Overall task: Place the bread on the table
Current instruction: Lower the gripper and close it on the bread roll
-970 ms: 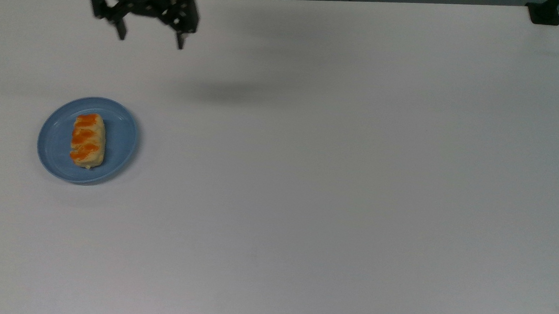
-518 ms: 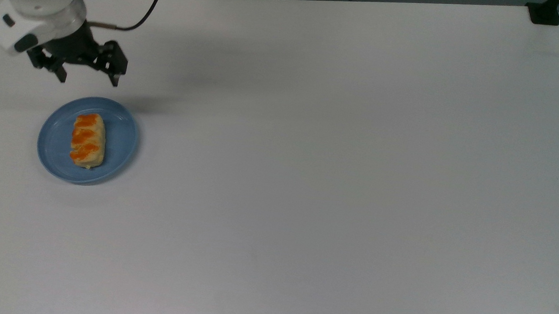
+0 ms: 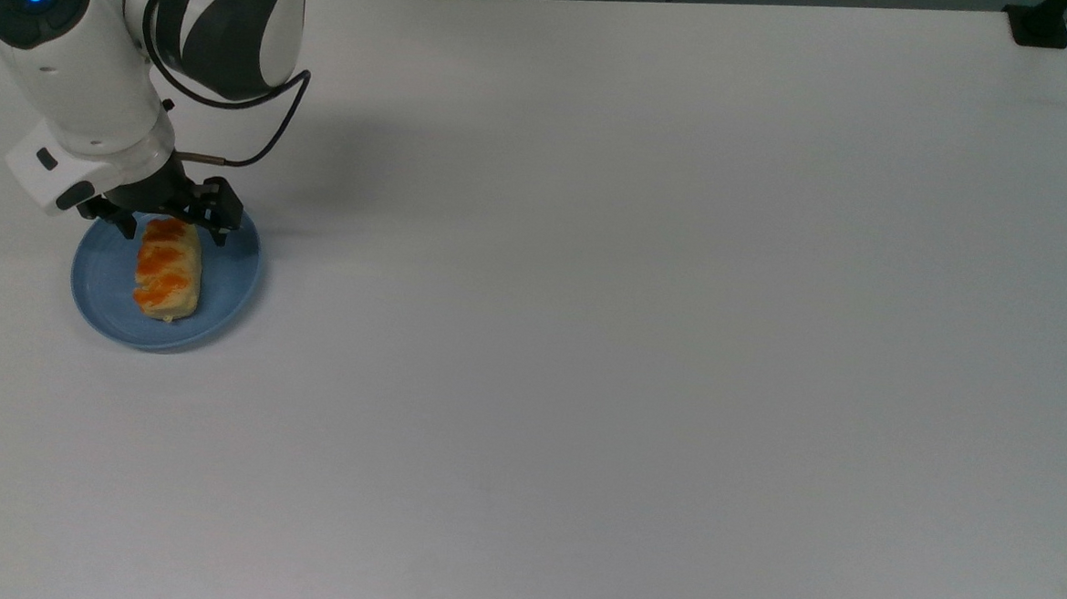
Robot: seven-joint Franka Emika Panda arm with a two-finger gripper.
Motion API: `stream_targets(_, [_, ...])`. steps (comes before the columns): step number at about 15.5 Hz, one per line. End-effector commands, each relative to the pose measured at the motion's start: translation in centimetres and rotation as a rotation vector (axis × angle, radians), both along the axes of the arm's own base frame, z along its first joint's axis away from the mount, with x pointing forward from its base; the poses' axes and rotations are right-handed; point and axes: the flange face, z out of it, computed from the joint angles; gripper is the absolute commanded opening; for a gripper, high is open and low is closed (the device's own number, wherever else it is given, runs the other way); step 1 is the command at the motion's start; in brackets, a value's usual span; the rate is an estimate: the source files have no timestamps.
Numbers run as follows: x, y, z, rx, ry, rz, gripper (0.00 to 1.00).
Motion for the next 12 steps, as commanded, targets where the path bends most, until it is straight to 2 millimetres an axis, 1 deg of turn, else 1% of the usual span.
stream_targets(1, [0.2, -1.5, -0.5, -0.013, -0.038, 0.003, 1.00])
stream_targets(2, [0.6, -1.6, -0.2, -0.020, -0.053, 0.011, 1.00])
stream_targets(4, [0.8, -1.8, -1.5, -0.018, -0.047, 0.013, 1.00])
stream_targets(6, [1.3, -1.6, -2.2, -0.021, -0.076, 0.002, 1.00])
stream_targets(7, [1.6, -1.2, -2.4, -0.022, -0.088, -0.002, 0.94])
stream_targets(8, [1.6, -1.0, -2.5, -0.019, -0.088, -0.003, 0.81])
stream_targets(9, [1.6, -1.0, -2.5, -0.019, -0.088, -0.003, 0.62])
stream_targets(10, [1.6, -0.9, -2.4, -0.019, -0.089, 0.001, 0.48])
stream_targets(11, [1.6, -1.0, -2.4, -0.019, -0.089, 0.001, 0.38])
stream_targets(12, [1.6, -1.0, -2.3, -0.019, -0.091, 0.001, 0.30])
